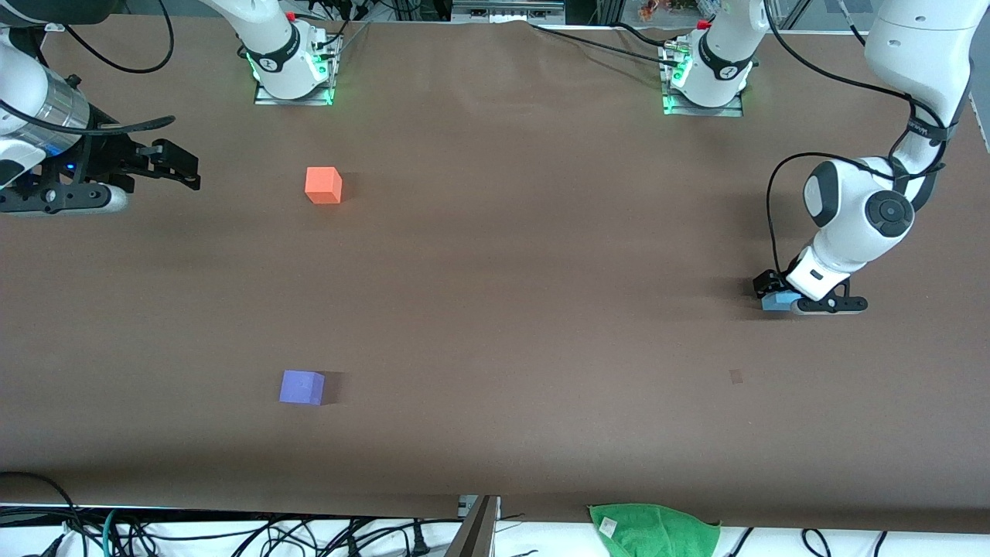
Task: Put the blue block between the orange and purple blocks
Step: 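Close the left gripper on the light-blue cube and lift it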
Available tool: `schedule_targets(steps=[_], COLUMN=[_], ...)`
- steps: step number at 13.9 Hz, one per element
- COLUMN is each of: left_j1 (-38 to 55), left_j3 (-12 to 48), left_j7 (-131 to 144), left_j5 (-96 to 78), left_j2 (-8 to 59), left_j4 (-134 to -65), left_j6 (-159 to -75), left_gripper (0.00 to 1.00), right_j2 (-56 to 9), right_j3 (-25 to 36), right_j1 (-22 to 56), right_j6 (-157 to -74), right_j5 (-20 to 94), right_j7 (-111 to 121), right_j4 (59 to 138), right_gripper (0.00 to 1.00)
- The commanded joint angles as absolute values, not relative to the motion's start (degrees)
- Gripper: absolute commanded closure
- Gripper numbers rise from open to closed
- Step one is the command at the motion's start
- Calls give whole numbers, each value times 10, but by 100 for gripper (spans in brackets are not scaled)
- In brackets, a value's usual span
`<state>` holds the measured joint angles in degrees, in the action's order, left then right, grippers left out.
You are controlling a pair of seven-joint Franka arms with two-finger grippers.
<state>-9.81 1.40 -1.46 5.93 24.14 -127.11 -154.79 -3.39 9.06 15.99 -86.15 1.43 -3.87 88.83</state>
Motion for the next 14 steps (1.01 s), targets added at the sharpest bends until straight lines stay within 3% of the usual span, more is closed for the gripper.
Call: schedule_targets(steps=[1, 2, 5, 7, 11, 14], left_j1=[-103, -103, -103, -97, -96, -70], left_j3=[16, 16, 18, 35, 127, 214], left_j7=[-24, -24, -20, -12, 10, 134], left_j5=[69, 69, 69, 69, 62, 62], left_j2=[242, 242, 222, 188, 171, 199], left_j4=[-1266, -1265, -1260, -1252, -1158, -1080], left_j6=[-1551, -1550, -1538, -1484, -1310, -1225], left_gripper=[70, 93, 94, 94, 99, 100], right_j2=[-35, -35, -35, -35, -36, -37], right_j3=[91, 91, 91, 91, 91, 92], right_j1=[159, 160, 160, 160, 158, 156], right_j6=[-853, -853, -853, -853, -855, -860], right_j5=[8, 8, 8, 9, 10, 11], right_j7=[-29, -30, -31, -29, -29, -29], right_j4=[883, 883, 884, 884, 884, 882], right_gripper=[1, 1, 1, 1, 1, 1])
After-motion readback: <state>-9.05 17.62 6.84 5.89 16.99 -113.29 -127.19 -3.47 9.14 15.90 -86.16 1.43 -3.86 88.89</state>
